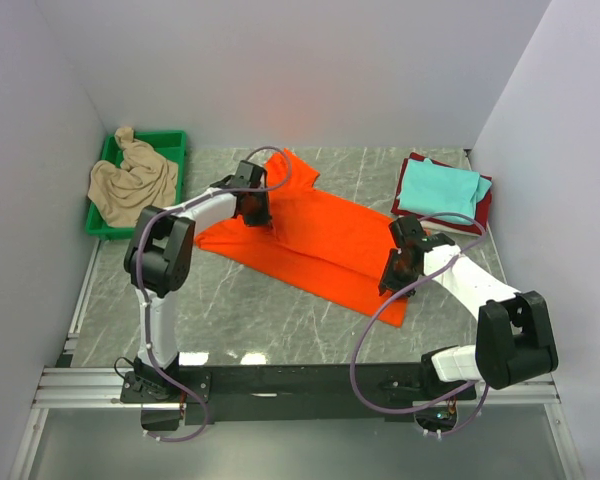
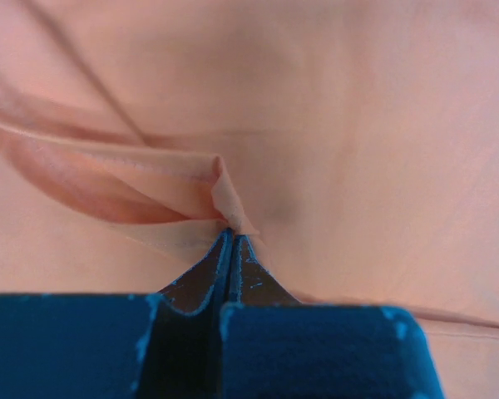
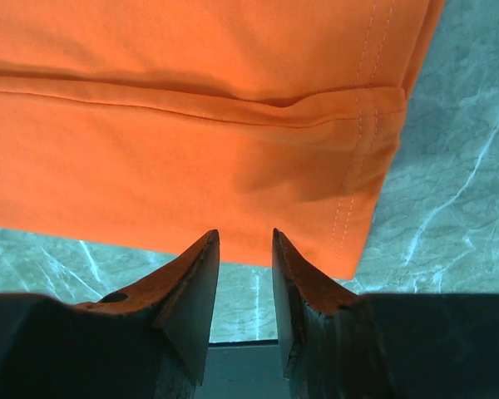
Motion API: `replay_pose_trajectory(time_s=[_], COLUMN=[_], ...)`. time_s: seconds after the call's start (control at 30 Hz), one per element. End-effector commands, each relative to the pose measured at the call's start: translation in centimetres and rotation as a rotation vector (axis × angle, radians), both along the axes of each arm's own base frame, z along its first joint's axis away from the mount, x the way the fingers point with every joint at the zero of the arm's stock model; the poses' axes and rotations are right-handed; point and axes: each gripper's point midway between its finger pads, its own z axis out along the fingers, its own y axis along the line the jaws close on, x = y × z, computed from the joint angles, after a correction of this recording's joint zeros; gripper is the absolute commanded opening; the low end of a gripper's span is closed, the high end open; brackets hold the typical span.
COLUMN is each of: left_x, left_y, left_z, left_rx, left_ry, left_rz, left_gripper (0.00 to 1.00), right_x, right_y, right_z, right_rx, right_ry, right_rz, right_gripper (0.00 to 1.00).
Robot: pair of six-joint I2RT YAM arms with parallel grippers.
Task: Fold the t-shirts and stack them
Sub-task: Fold the tshirt
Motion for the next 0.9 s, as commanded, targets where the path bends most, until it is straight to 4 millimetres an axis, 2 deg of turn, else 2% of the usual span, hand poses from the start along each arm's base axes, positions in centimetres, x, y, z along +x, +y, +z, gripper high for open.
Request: replay_pose_trajectory(time_s=[0.0,0.3,0.4,0.67,0.7,0.8,0.87], left_x=[0.3,0.3,0.4,0.8,0.7,0.9,1.0], left_y=[-1.5,-2.8,-3.1,-3.9,-4.1,-4.5,-4.8], left_z=[0.5,0.5,0.7,2.3,2.6,3.7,4.5], left_rx=[0.02,0.037,0.033,-0.015,-0.03,-0.066,-0.097], left_ry=[-0.026,-0.037,-0.038,-0.069,-0.069,-0.087,-0.103], left_rz=[-0.071,-0.1,-0.098,-0.073,-0.066,-0.051,-0.05], left_gripper=[0.0,0.0,0.03,0.24,0.34,0.52,0.55], right_x=[0.0,-0.3,-0.3,-0.2,-0.2,-0.2,-0.1], right_y=[0.3,0.4,0.3,0.3,0.3,0.4,0.4], right_z=[-0.2,-0.7,-0.6,-0.2,-0.2,0.0,0.0], right_rx=[0.002,0.002,-0.001,-0.005,-0.005,-0.003,-0.004], right_ry=[0.0,0.009,0.005,-0.004,-0.004,-0.01,-0.01], right_rz=[0.008,0.008,0.007,0.007,0.009,0.009,0.006], right_gripper=[0.39,0.39,0.38,0.38,0.38,0.38,0.38])
